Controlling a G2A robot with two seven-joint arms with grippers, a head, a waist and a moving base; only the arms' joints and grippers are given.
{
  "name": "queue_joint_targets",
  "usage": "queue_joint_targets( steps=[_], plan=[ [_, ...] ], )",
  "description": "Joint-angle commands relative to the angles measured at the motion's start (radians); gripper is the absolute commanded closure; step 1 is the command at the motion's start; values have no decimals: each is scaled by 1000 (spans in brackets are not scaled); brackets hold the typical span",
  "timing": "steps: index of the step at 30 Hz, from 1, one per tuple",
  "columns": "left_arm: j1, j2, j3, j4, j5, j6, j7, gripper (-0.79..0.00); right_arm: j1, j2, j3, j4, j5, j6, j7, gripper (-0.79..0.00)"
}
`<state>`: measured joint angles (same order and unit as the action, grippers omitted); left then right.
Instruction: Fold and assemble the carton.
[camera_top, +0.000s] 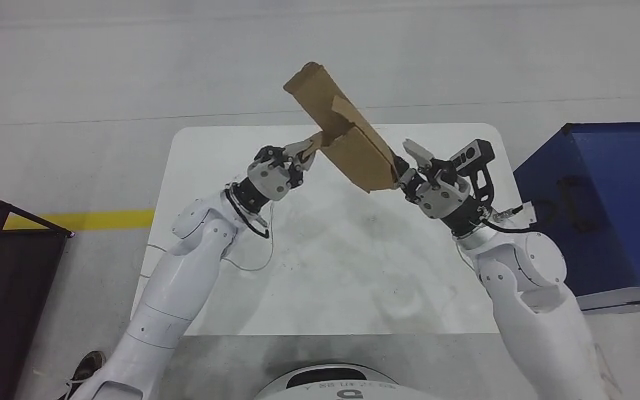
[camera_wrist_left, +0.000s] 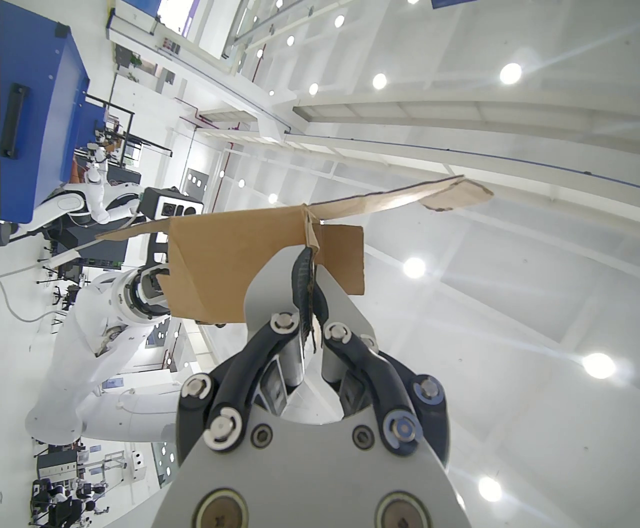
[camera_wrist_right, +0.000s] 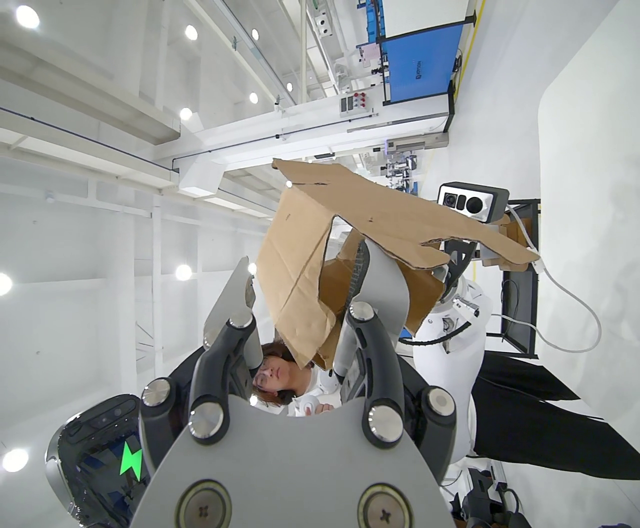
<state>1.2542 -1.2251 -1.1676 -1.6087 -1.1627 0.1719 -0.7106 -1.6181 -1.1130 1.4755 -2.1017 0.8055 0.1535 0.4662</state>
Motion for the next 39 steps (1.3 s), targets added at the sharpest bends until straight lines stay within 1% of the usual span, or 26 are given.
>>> queue_joint_targets(
  steps=[1, 3, 4, 5, 10, 17, 18, 19, 20, 22, 24, 29, 31, 34, 37, 39],
  plan=[
    [4, 0, 1, 0, 12, 5, 6, 0, 0, 0, -3, -1, -6, 14, 3, -296],
    [6, 0, 0, 1, 21, 8, 10, 0, 3, 0, -7, -2, -10, 28, 1, -212],
    [7, 0, -1, 2, 29, 9, 12, 0, 5, 0, -9, -2, -12, 34, -1, -86],
    [8, 1, -2, 3, 40, 11, 13, 0, 7, 0, -11, -2, -15, 40, -3, 0],
    [10, 8, -20, 13, 127, 8, 18, 0, 21, 0, -22, -7, -35, 82, -11, 0],
    [21, 16, -57, 13, 171, 9, 10, 0, 86, 0, -69, 25, -34, 220, -18, 0],
    [23, 18, -62, 12, 184, 7, 9, -175, 98, -1, -75, 34, -23, 235, -19, 0],
    [25, 20, -68, 11, 204, 4, 11, -394, 109, -2, -81, 44, -8, 250, -20, 0],
    [27, 22, -75, 11, 226, -2, 12, -779, 121, -3, -85, 54, 4, 262, -23, 0],
    [32, 29, -96, 10, 298, -21, 15, -785, 140, -6, -93, 76, 32, 280, -26, 0],
    [38, 40, -120, 7, 410, -54, 8, -785, 154, -8, -96, 98, 60, 295, -37, 0],
    [63, 67, -202, -12, 631, -155, -68, -785, 181, -11, -108, 144, 113, 361, -71, 0],
    [73, 75, -231, -28, 668, -208, -116, -785, 194, -12, -116, 161, 132, 395, -77, 0],
    [86, 84, -263, -40, 691, -259, -183, -785, 222, -13, -132, 191, 164, 474, -90, 0],
    [93, 88, -289, -48, 668, -302, -211, -785, 247, -16, -148, 217, 195, 532, -107, 0],
    [96, 93, -304, -49, 690, -330, -234, -785, 259, -19, -153, 239, 241, 556, -118, 0]
  ],
)
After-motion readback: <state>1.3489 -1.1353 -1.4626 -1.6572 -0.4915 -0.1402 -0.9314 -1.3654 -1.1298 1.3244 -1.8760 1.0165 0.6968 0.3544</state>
